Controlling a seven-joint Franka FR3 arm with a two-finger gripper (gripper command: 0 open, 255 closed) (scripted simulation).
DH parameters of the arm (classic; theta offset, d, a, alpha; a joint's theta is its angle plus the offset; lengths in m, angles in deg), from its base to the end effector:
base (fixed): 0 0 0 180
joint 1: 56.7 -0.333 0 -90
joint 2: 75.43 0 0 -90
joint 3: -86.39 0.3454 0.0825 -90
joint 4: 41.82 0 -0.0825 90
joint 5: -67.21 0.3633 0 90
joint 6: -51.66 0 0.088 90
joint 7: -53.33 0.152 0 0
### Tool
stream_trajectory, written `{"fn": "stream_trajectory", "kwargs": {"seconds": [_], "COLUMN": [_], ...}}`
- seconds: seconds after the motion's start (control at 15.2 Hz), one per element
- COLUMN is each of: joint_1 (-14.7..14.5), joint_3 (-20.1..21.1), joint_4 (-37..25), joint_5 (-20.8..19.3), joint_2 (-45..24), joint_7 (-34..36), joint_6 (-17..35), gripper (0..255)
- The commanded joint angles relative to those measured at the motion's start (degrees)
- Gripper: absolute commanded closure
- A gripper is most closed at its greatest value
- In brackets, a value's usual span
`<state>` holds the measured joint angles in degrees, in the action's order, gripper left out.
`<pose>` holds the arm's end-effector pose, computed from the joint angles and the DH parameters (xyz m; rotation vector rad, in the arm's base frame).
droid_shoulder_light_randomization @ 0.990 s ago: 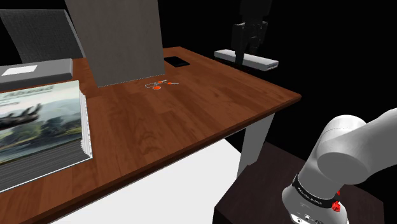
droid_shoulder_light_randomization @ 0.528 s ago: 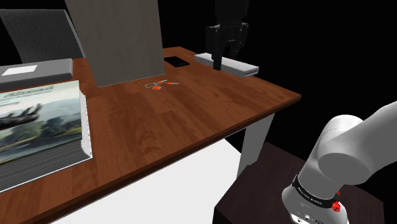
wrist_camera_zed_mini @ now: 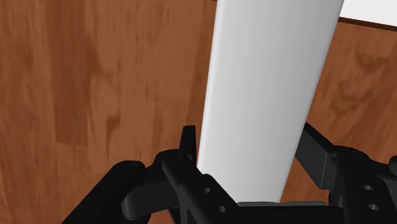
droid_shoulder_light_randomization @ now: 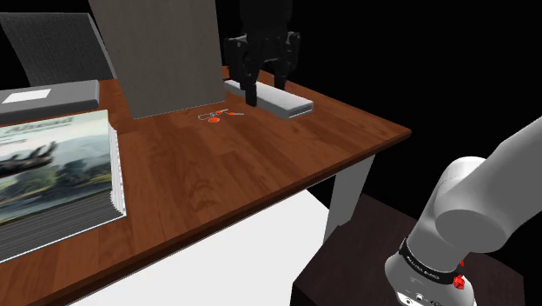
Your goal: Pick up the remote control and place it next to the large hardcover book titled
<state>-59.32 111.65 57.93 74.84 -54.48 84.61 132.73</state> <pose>0.3244 0.2436 0.6695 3.1236 -0.0992 0.0241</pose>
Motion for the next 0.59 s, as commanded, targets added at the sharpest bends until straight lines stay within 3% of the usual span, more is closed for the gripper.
{"fn": "stream_trajectory", "kwargs": {"seconds": [0.0,0.26,0.53], "joint_1": [-0.25,-1.47,-4.71], "joint_3": [3.12,8.89,14.34], "joint_4": [-4.12,-12.11,-22.12], "joint_5": [-0.83,-4.1,-10.24], "joint_2": [-4.23,-12.63,-23.12], "joint_7": [3.73,10.94,18.85], "joint_6": [0.13,-0.15,-1.78], "gripper": [255,255,255]}}
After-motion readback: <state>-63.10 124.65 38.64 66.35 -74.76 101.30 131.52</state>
